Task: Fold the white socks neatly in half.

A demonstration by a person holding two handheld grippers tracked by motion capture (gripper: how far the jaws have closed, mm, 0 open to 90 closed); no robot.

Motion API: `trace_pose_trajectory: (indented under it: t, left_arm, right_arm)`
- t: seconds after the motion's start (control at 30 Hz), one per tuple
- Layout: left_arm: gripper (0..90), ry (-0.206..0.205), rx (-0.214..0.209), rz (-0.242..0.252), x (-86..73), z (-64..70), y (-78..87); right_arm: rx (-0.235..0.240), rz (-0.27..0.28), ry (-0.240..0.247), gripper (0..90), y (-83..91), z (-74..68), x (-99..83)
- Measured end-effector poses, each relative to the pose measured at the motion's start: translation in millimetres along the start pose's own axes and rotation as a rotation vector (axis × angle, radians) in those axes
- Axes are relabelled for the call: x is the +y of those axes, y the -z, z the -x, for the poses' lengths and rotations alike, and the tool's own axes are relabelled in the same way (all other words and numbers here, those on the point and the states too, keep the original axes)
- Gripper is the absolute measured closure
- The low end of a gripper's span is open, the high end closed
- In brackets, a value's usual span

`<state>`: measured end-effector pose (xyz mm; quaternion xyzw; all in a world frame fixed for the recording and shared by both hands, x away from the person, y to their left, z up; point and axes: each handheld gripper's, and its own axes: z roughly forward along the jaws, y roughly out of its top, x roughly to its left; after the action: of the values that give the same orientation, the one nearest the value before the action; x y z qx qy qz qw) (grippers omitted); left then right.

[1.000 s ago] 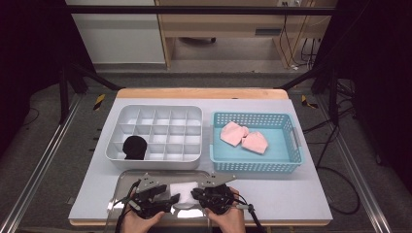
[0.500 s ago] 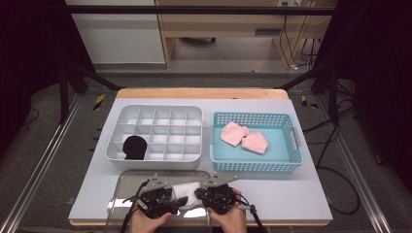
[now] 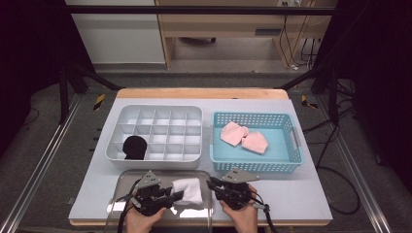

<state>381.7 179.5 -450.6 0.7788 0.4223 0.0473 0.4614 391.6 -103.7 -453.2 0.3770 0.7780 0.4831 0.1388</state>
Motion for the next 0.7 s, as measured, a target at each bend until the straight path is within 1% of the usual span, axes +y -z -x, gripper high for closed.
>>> trace_pose_trajectory:
  t: [0.07, 0.17, 0.23, 0.4, 0.53, 0.7]
  left_arm:
    - [65.7, -0.01, 0.009, 0.017, 5.7, -1.2, 6.6]
    - [65.6, -0.027, 0.031, 0.037, 14.2, -3.5, 17.1]
    - [65.7, -0.038, 0.049, 0.051, 19.9, -5.7, 24.7]
    - [65.6, -0.059, 0.101, 0.088, 33.6, -12.5, 40.3]
    - [65.6, -0.051, 0.123, 0.114, 43.0, -20.7, 47.7]
    - [65.5, -0.056, 0.161, 0.127, 53.1, -29.6, 53.5]
  right_arm:
    - [-0.034, 0.017, -0.005, 75.9, 8.9, 9.3, -1.6]
    - [-0.063, 0.028, -0.01, 74.0, 20.0, 20.3, -5.4]
    - [-0.088, 0.024, -0.01, 71.9, 25.5, 26.2, -9.5]
    - [-0.126, 0.018, -0.03, 68.7, 34.5, 36.5, -20.4]
    - [-0.157, 0.02, -0.048, 65.2, 40.9, 44.1, -27.7]
    - [-0.182, 0.032, -0.065, 62.3, 48.2, 51.2, -32.8]
